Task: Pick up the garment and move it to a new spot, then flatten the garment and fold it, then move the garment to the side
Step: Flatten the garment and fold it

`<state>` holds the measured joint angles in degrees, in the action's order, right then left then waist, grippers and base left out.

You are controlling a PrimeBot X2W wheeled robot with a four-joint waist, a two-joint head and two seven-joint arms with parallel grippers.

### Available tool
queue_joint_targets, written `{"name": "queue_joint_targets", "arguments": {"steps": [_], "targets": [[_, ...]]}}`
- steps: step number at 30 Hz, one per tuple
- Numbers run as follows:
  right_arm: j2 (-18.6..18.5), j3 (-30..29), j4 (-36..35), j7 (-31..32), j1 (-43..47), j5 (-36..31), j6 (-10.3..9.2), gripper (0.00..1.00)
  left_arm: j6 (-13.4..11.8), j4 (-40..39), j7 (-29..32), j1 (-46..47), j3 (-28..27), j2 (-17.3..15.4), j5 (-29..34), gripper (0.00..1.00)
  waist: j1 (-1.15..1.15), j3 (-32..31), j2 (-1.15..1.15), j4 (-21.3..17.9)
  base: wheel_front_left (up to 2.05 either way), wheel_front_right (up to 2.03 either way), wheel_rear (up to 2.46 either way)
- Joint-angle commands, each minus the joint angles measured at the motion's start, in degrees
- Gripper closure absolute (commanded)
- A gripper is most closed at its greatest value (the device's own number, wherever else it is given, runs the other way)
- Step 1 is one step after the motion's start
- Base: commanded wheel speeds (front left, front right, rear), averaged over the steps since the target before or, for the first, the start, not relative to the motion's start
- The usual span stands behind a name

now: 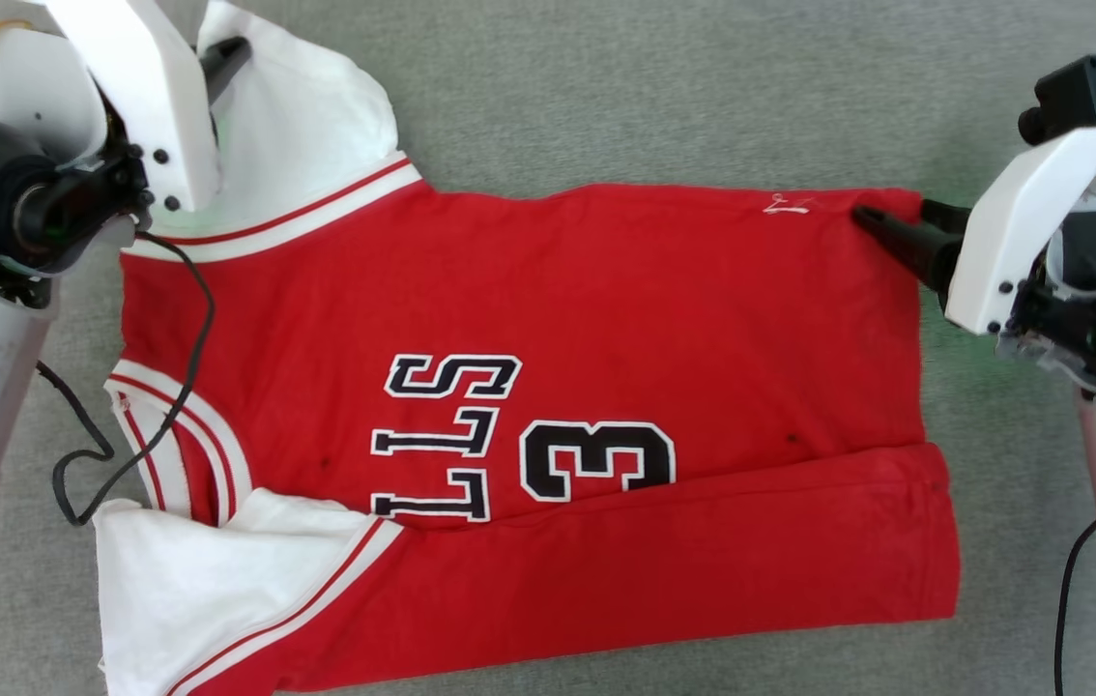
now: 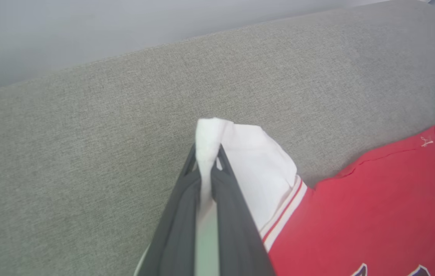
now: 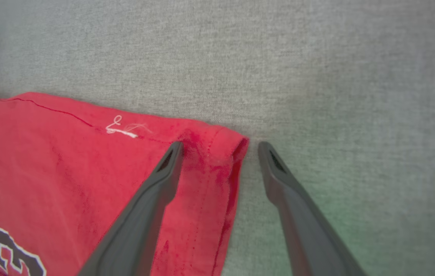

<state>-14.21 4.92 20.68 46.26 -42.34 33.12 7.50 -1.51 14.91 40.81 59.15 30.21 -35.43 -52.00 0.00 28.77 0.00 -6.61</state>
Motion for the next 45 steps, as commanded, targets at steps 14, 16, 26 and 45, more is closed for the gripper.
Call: {"name": "queue_joint_targets", "arguments": {"steps": [14,16,26,45], "targets": [[0.7,2.3,8.2,2.2,-2.1,0.7,-0.02,1.00,1.7,-0.1,-3.4,-1.6,1.2,0.3,1.3,1.00,0.00,0.0,0.00,1.8,0.00,0.00,0.00],[0.0,2.9,7.2,1.4,-2.2,0.7,-0.02,1.00,1.7,-0.3,-4.0,-2.3,0.8,0.0,0.9,1.00,0.00,-0.6,0.00,1.8,0.00,0.00,0.00],[-4.6,4.3,0.3,-2.1,2.6,1.7,-0.02,1.00,-0.1,-3.2,-10.2,-12.1,-3.0,-1.1,-2.9,1.00,0.00,-8.1,0.00,3.5,0.00,0.00,0.00],[-4.1,-2.7,-6.1,-6.2,25.0,1.6,-0.03,1.00,-5.4,-11.4,-19.2,-48.2,-7.3,0.3,-14.7,1.00,0.00,-17.7,0.00,6.3,0.00,0.00,0.00]]}}
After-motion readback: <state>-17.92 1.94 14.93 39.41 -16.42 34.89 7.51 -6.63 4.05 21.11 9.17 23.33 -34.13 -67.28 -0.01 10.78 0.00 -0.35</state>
